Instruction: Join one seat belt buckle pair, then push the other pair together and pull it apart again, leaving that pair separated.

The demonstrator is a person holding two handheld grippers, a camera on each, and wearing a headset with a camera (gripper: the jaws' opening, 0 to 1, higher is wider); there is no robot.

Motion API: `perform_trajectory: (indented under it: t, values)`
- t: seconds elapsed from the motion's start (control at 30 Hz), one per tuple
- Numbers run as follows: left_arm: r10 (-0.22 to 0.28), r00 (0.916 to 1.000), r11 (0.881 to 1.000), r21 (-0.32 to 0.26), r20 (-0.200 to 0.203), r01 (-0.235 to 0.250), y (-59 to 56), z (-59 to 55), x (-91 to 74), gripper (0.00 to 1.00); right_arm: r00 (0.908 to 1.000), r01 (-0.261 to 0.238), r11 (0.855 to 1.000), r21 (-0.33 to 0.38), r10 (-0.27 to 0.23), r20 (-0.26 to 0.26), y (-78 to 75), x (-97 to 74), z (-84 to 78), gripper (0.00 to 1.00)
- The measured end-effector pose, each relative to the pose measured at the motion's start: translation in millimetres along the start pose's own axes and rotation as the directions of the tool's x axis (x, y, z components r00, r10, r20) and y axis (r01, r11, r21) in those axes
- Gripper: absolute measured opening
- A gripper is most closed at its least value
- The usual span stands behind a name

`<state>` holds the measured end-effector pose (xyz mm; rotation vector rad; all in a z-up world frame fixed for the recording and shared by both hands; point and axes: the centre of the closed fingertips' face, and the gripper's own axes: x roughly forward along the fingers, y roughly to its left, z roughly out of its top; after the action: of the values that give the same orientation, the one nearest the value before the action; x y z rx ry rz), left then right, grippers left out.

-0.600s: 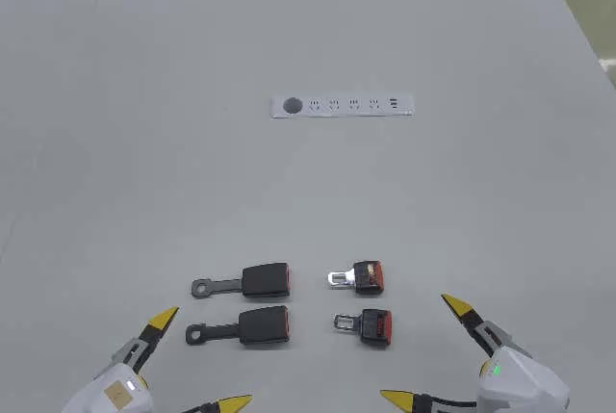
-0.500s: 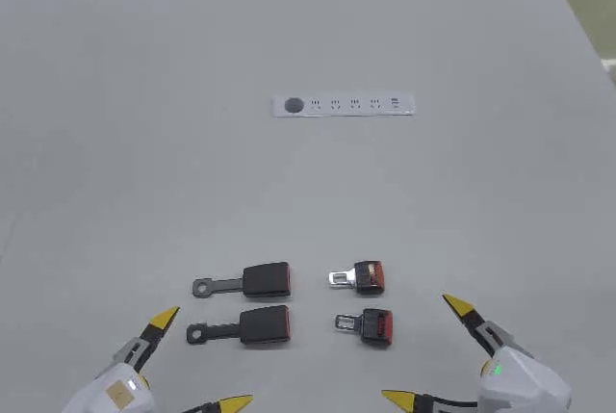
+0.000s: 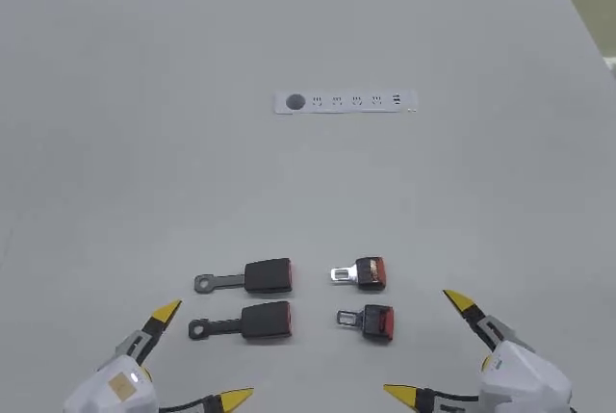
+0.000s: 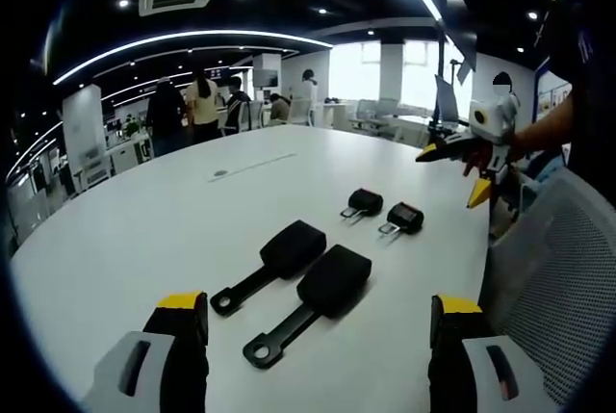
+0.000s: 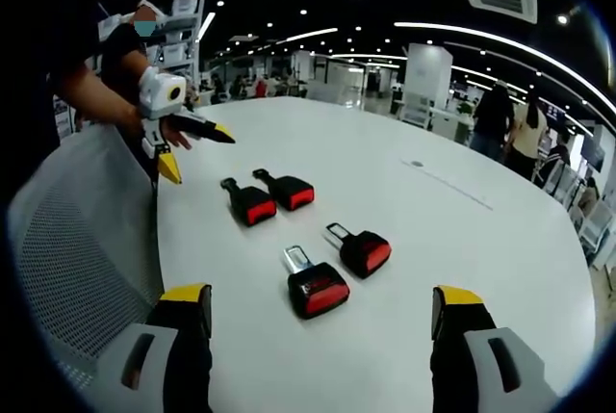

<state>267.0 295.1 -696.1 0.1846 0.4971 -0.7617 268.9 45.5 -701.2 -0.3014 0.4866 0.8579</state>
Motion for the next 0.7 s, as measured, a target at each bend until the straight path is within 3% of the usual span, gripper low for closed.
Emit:
perform_trajectory:
  t: [0.37,0.7]
  values:
    - [-0.01,0.9999,1.0,0.016,-0.004,0.01,-0.5,-6.5,3.5,0.97,1.0,0.007,1.0,-0.002,-0.007,-0.002,-0.9,-4.4,-1.1,0.96]
    - [-0.01,0.9999,1.0,0.023,0.0,0.01,-1.6,-4.5,3.3,0.97,1.0,0.009,1.0,-0.003,-0.009,-0.001,0.4,-6.1,-0.5,0.95]
